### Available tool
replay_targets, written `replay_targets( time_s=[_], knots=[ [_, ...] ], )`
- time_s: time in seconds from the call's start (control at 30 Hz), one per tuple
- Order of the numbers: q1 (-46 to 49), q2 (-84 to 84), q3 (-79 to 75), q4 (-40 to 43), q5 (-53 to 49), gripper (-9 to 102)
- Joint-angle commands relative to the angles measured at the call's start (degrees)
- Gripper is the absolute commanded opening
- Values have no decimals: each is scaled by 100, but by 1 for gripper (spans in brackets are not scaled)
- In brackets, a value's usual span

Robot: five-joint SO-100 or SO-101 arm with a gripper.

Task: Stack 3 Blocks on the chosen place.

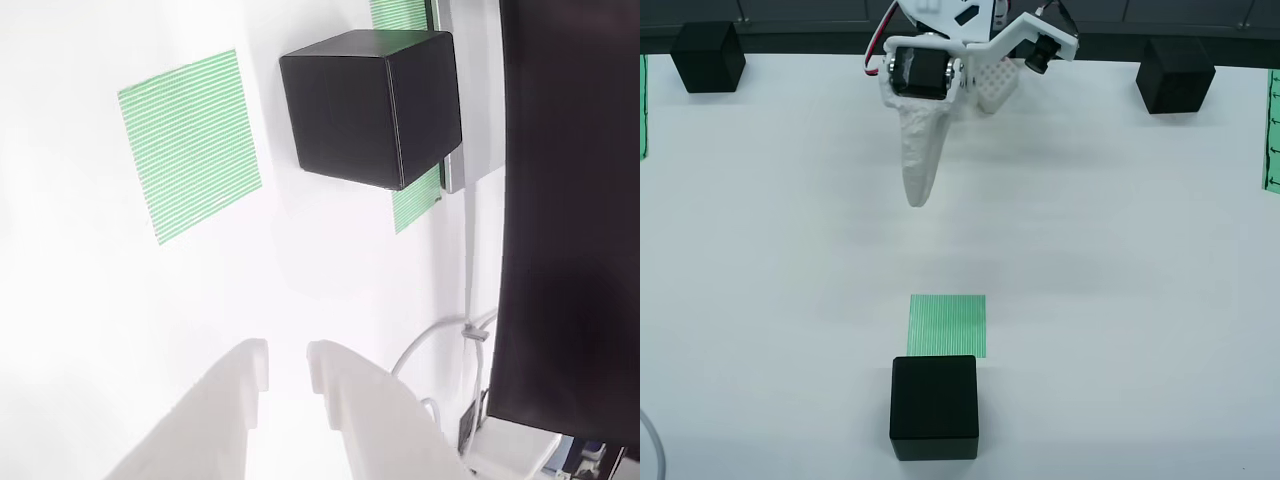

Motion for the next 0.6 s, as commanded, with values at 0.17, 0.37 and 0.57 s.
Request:
replay_targets(
  time_s=[0.17,0.37,0.57],
  knots=[
    [97,-1310,-1433,501,-220,6],
    [220,-2426,-2619,905,-721,12],
    [193,-3384,-3586,1239,-826,20]
  ],
)
